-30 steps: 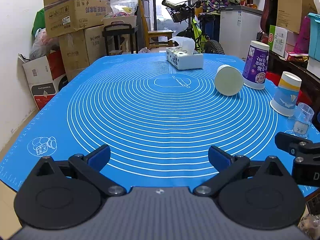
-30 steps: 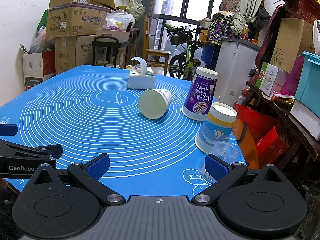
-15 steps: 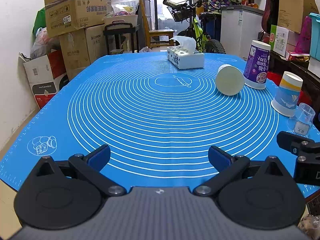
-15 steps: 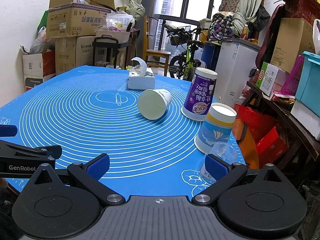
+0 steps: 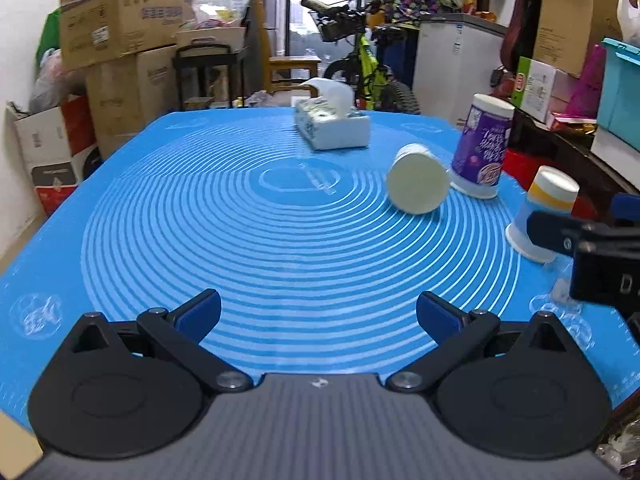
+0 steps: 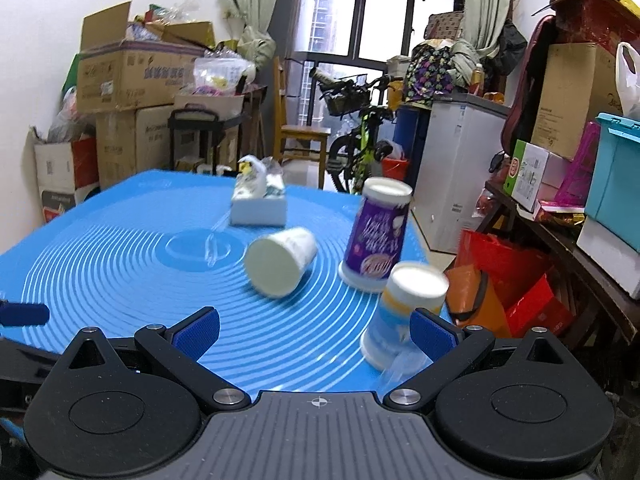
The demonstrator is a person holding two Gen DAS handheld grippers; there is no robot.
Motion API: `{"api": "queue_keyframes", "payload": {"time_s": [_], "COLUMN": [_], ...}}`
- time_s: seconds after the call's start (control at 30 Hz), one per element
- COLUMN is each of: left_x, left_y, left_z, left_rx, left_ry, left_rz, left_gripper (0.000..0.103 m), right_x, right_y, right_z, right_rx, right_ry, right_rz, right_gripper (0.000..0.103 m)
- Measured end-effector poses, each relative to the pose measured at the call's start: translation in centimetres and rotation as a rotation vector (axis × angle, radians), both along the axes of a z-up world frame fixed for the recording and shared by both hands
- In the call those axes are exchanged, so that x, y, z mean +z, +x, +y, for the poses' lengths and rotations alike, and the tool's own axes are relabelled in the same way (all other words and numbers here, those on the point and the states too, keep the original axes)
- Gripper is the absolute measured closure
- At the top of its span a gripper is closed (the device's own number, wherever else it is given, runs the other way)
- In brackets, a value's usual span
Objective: Flip cup upside down
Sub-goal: 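Move the left gripper toward the white paper cup lying on its side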
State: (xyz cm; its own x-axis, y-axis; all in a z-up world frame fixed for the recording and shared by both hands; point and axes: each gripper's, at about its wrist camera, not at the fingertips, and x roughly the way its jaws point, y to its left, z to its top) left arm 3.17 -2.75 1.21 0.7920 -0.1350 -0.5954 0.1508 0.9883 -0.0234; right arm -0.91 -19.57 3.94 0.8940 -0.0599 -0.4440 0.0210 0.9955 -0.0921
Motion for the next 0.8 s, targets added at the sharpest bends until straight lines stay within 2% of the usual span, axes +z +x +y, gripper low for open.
{"api": "queue_keyframes", "payload": {"time_s": [0.37, 0.57, 0.8], "left_x": [2.8, 3.5, 2.4], "left_y": [6.6, 10.1, 13.7], "left_z": [-3.0, -4.9, -8.0], "left_rx": [0.010, 0.002, -0.067], "left_ry": [-0.017, -0.022, -0.008], "left_rz": [-0.033, -0.057, -0.013], "left_gripper": [0.001, 0.001, 0.001], "right_x": [2.4, 2.4, 1.5], "right_y": [5.9, 8.9, 10.4], "right_z": [-3.5, -4.7, -6.5], "right_rx": [0.030, 0.055, -0.001], "right_ry": [0.000, -0.023, -0.041], "right_rz": [0.000, 0.017, 0.022], "right_gripper": [0.003, 0.003, 0.003]}}
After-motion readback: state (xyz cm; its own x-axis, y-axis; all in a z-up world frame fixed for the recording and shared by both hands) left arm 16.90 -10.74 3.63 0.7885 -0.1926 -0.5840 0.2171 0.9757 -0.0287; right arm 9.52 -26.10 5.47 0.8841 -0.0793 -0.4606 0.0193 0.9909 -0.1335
